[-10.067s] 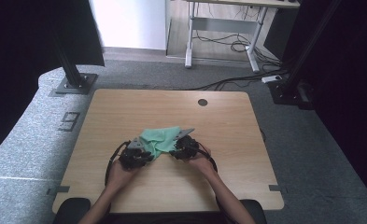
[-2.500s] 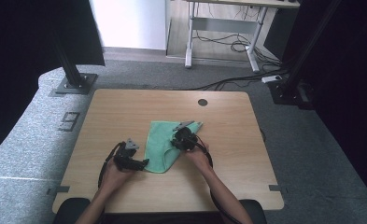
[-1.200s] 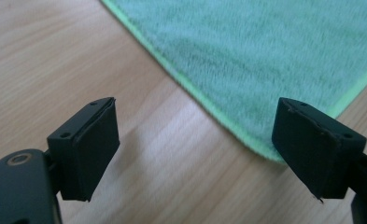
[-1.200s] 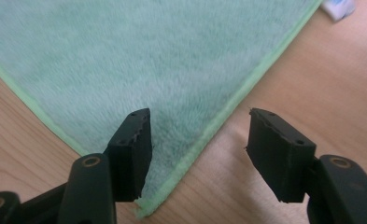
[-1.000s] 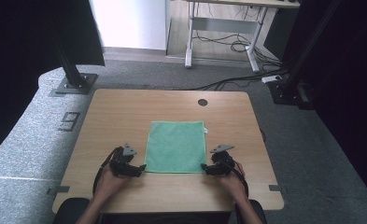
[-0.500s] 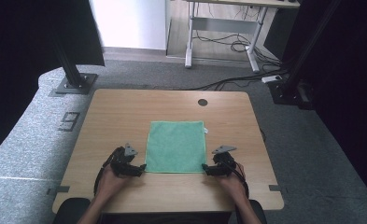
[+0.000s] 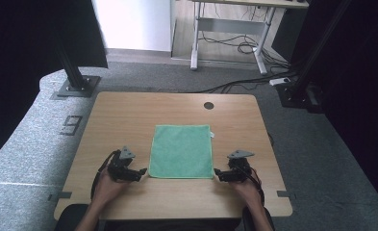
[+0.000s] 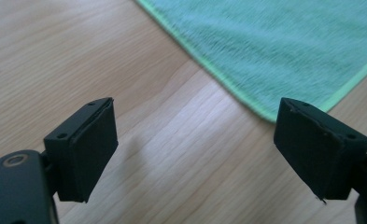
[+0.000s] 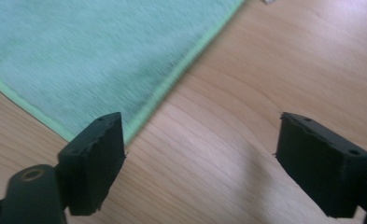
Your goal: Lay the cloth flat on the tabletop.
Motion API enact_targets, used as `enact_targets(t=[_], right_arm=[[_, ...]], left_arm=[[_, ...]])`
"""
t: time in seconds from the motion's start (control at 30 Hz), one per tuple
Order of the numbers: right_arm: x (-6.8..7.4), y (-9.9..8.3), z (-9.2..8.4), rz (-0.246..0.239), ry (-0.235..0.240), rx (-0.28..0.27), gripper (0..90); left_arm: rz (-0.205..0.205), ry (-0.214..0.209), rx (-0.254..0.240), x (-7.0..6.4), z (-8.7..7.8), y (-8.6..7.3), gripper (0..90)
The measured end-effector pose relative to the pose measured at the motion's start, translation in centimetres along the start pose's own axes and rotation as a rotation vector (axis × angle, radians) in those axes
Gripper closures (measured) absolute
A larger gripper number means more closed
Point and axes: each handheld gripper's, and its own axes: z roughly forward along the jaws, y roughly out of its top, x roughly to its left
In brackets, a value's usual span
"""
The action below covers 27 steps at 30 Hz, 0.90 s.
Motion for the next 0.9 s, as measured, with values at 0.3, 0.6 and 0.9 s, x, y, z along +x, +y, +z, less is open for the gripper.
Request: enact_targets(t=[0.3,0.6,0.9], right_arm=[[-1.4,-1.1,0.8,0.018,-0.003,0.021,1.4],[-1.6,-1.6,1.3,0.004,-0.019,0.007,0.0],[-1.6,-1.7,1.3,0.004,-0.023,-0.004,0.0]], left_arm=[[-0.015,0.008,0.030,1.1,0.8,-0.7,9.6],[-0.034,0.002,0.012,1.7,1.5,-1.2,0.9],[-0.032,0.000,0.009,1.7,1.6,-1.3,0.0]])
